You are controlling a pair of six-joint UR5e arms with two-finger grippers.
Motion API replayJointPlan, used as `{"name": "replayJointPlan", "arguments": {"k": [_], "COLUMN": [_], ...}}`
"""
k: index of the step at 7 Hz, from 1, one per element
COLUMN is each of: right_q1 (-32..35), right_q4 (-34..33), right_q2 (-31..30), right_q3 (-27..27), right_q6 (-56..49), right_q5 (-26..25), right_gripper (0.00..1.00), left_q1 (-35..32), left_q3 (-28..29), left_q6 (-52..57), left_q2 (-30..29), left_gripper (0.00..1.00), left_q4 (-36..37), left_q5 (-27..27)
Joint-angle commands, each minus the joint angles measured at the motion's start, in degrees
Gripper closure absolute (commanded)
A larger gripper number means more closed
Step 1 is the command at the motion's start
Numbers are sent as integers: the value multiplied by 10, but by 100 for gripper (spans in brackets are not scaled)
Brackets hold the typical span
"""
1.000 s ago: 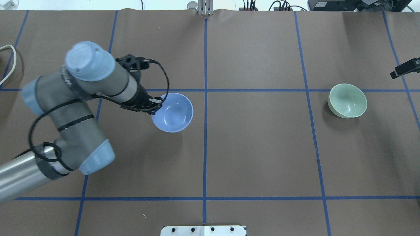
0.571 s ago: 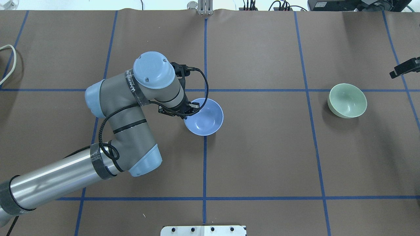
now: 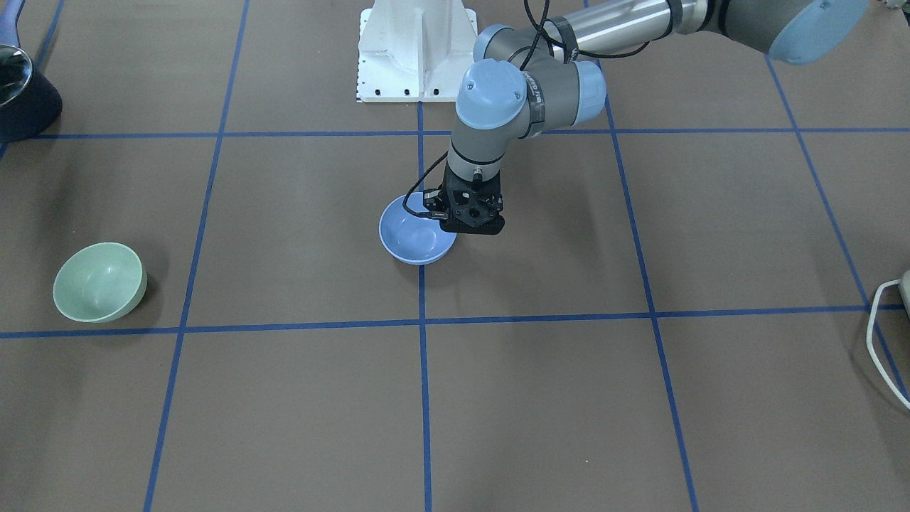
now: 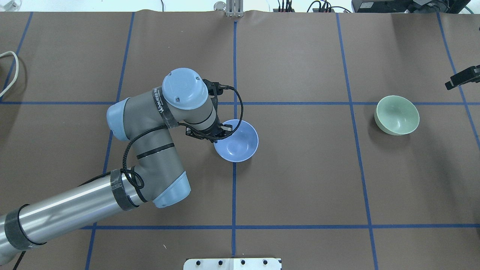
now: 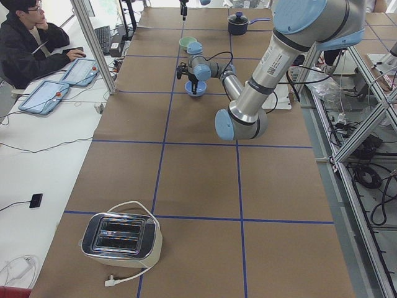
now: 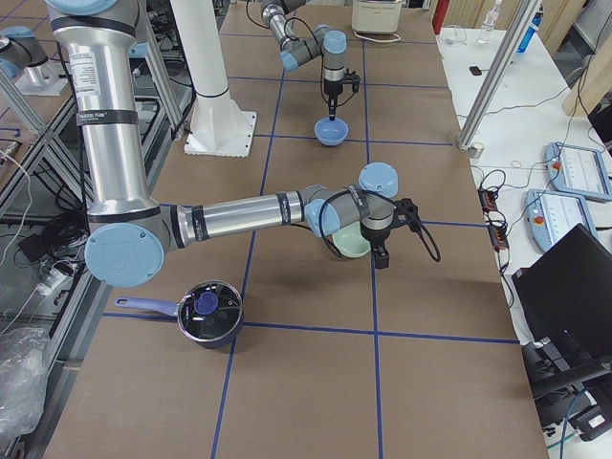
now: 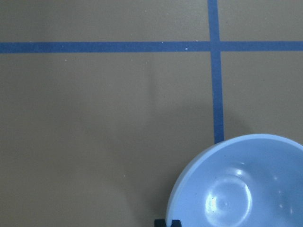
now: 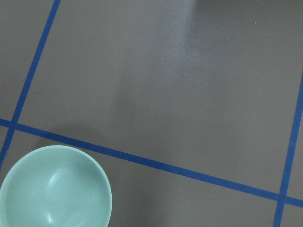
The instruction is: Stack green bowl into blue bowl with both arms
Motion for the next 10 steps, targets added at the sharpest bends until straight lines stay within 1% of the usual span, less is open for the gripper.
{"name": "replayJointPlan", "arguments": {"k": [1, 2, 3, 4, 5, 6, 7, 8, 9, 10], "right_q1": [0, 0, 0, 0, -3, -9, -11, -19, -32, -58], "right_q4": [0, 0, 0, 0, 4, 20, 36, 40, 40, 41], "right_q2": [0, 0, 0, 0, 0, -2, -3, -3, -2, 1], "right_q3": [1, 2, 1, 1, -1, -4, -5, -5, -5, -8], "right_q6": [0, 0, 0, 0, 0, 0, 0, 0, 3, 30], "right_q5": [0, 0, 0, 1, 1, 0, 0, 0, 0, -4], "right_gripper": [0, 0, 0, 0, 0, 0, 0, 0, 0, 0], "left_q1": [0, -2, -42, -134, -195, -223, -274, -335, -408, -484], "left_q3": [-4, -12, -19, -29, -85, -139, -151, -147, -136, -106], "left_q6": [2, 2, 1, 3, 22, 120, 248, 378, 491, 626], "left_q2": [16, 33, 38, 58, 120, 199, 266, 320, 359, 378], "left_gripper": [2, 1, 1, 1, 1, 1, 1, 0, 0, 0], "left_q4": [-37, -73, -75, -70, -71, -69, -68, -58, -39, -5], "left_q5": [78, 78, 20, -142, -194, -195, -196, -195, -199, -202]}}
